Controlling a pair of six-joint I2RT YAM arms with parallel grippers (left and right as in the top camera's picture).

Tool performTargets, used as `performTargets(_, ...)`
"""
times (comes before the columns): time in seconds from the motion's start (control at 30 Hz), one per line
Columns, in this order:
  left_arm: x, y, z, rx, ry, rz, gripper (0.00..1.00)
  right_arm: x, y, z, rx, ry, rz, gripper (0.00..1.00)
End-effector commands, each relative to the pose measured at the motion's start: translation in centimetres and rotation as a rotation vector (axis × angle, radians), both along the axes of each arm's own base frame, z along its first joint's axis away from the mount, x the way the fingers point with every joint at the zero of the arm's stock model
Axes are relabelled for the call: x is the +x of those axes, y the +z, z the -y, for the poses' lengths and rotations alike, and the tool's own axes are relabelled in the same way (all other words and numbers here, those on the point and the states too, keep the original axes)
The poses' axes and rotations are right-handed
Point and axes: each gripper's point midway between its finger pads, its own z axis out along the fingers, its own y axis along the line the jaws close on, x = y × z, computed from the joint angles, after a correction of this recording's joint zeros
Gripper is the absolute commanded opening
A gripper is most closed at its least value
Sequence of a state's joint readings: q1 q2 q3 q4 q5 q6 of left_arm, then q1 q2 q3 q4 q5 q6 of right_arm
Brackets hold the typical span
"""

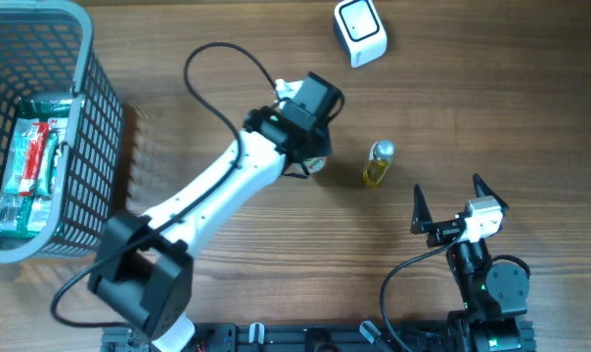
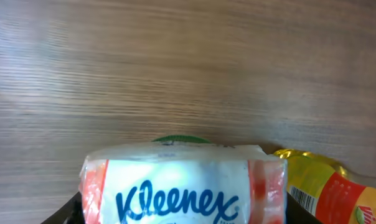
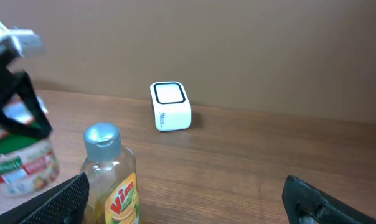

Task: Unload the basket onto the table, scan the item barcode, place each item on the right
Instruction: 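Carry the Kleenex pack to the scanner and place it beside the bottle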

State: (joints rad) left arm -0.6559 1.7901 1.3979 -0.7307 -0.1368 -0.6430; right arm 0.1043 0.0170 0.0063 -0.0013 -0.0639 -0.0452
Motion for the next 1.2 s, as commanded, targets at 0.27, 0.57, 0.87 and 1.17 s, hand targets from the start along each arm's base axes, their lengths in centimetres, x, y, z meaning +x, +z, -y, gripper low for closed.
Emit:
performTargets(0.27, -0.7, -4.3, 3.0, 0.11, -0.038, 0.025, 0.52, 0.0, 0.0, -0.3, 0.019, 0.017, -0.002, 1.0)
performTargets(0.57, -1.1, -5.3, 3.2, 0.122, -0.049, 0.006, 0.69, 0.0, 0.0, -0.3, 0.019, 0.017, -0.002, 1.0)
performTargets(0.87, 0.0, -0.7, 4.1, 0.048, -0.05, 0.092, 1.0, 0.0, 0.0, -0.3, 0.019, 0.017, -0.002, 1.0)
performTargets(1.17, 2.3, 7.6, 0.6, -0.036, 0.002, 0.247, 1.0, 0.0, 0.0, -0.3, 0.019, 0.017, -0.002, 1.0)
